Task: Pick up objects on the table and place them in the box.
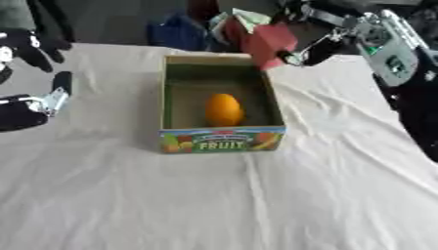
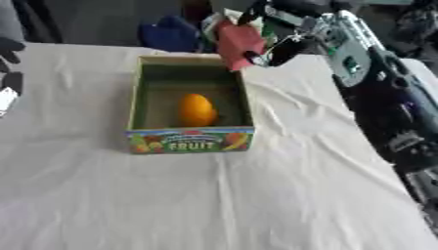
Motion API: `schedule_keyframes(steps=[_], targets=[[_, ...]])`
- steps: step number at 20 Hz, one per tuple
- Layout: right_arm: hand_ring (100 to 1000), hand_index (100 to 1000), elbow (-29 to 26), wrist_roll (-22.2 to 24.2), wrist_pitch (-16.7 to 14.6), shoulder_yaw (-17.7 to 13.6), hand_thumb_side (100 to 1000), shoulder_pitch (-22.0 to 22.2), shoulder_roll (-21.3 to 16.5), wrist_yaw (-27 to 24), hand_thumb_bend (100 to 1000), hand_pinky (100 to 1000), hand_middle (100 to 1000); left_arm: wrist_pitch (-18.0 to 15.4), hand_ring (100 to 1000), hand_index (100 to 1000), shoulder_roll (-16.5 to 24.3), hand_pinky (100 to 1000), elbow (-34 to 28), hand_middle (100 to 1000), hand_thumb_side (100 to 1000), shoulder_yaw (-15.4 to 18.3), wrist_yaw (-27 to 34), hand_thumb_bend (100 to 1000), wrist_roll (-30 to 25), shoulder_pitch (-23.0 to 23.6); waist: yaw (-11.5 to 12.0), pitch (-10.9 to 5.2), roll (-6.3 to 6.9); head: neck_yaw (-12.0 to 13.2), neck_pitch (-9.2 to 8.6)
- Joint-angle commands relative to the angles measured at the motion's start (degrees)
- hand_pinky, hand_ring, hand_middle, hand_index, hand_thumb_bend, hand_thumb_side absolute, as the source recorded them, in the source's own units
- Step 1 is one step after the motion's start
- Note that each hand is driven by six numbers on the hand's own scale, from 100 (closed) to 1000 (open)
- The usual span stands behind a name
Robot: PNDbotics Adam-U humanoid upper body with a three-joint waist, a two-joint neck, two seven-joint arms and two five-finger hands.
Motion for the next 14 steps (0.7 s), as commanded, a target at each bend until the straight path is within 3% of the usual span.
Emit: schedule_keyframes(steps=[1,6,9,14], targets=[[868,771,3.4,-2.4,-0.3,-1.3,231,-2.0,1.8,3.2,156,809,617,-0.2,582,829,0.3,642,-1.1,609,529,0.1,0.6,100,0.0,-1.3,0.3,-1.13,0.42,-0.6,-0.41],[873,825,7.0,-6.2,-0.8,-1.3,302,-2.2,4.8,8.8,199,811,663,-0.2,581,830,-0.2,640,-1.2,609,531,0.0,0.8,100,0.0,-1.4,0.7,-1.04,0.44,-0.8,-0.31],[878,874,7.6,-8.3,-0.6,-1.1,346,-2.0,5.4,11.8,220,816,741,-0.2,581,830,-0.4,640,-1.2,610,532,-0.1,0.8,100,0.0,-1.4,0.7,-1.02,0.41,-0.8,-0.34],[919,949,6.9,-9.9,-0.6,-0.2,514,-1.2,5.2,13.6,397,852,915,0.0,581,831,-0.2,638,-1.2,609,536,0.2,0.7,100,0.2,-0.9,0.4,-0.9,0.2,-0.4,-0.56]])
